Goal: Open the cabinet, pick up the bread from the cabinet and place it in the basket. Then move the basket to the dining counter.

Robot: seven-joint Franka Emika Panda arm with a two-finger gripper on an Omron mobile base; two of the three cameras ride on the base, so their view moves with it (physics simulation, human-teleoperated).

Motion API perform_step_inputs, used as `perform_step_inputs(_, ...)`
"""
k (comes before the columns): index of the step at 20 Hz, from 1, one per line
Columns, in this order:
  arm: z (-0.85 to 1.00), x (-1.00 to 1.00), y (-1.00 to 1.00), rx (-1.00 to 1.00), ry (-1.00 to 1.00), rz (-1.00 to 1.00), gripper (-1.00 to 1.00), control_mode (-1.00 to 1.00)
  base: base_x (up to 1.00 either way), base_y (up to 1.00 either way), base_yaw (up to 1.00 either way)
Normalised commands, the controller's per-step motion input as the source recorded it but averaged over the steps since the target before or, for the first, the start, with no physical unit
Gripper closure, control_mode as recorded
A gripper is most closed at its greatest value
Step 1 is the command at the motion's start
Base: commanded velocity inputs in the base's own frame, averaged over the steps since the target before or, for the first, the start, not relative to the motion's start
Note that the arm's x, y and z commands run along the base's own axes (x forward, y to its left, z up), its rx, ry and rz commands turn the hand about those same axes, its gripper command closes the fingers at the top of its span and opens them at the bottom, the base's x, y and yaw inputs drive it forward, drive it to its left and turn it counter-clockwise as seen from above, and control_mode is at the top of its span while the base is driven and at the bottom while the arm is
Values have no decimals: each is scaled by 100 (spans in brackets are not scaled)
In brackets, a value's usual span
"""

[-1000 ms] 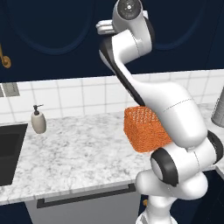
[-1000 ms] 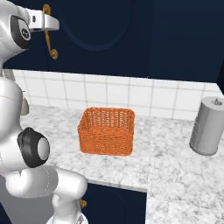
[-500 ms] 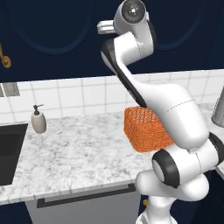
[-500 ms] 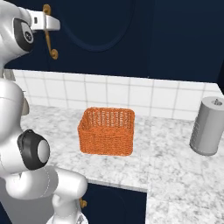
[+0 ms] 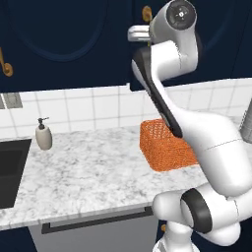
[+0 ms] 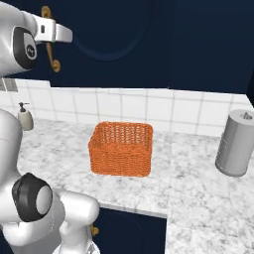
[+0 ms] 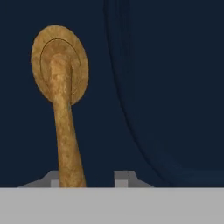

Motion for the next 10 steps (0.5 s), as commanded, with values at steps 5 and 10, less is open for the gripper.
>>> perform_step_inputs(5, 0, -100, -100, 8, 0, 0, 100, -100, 0, 0, 0)
perform_step_inputs(10, 0, -100, -100, 7, 0, 0, 100, -100, 0, 0, 0)
